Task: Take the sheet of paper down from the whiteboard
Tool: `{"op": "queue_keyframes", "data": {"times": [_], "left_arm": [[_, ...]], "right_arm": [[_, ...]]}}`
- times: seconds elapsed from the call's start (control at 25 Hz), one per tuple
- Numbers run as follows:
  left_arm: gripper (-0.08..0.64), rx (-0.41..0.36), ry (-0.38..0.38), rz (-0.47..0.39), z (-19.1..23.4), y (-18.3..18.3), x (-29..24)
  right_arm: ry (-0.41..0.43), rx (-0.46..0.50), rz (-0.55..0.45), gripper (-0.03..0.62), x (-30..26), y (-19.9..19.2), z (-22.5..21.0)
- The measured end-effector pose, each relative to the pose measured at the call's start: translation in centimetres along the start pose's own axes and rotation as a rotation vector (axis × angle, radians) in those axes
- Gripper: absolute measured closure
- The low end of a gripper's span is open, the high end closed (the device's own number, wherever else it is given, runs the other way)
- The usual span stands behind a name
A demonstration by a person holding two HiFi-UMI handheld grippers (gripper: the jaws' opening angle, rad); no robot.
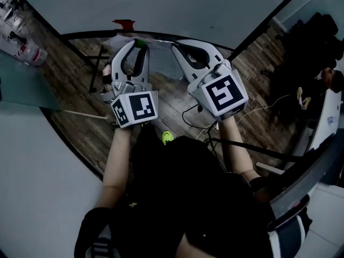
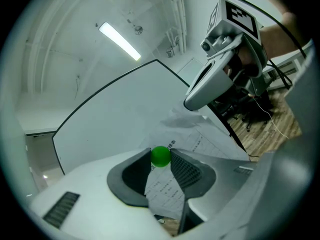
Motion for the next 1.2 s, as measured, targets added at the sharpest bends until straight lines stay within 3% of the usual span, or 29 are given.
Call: {"op": "queue_keyframes", "data": {"times": [0.52, 1.2], "left_arm": [[0.414, -0.015, -0.016, 0.030, -2.0, 2.1, 3.0], [0.414, -0.018, -0.022, -0.005, -1.6, 3.5, 4.5]], "right_arm": [[0.051, -0.043, -0.026, 0.564, 3.5, -0.7, 1.4], [0.081, -0.054, -0.068, 0.565, 4.4, 0.2, 2.8]]}}
Point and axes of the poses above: the fingertips, and each gripper's own axes: x backward along the fingers, z to its left, y out of its top, the point moved 3 cm from there along x, backward along the fingers, and after that the axes turned 14 degrees about -x, right-handed, at the moved point
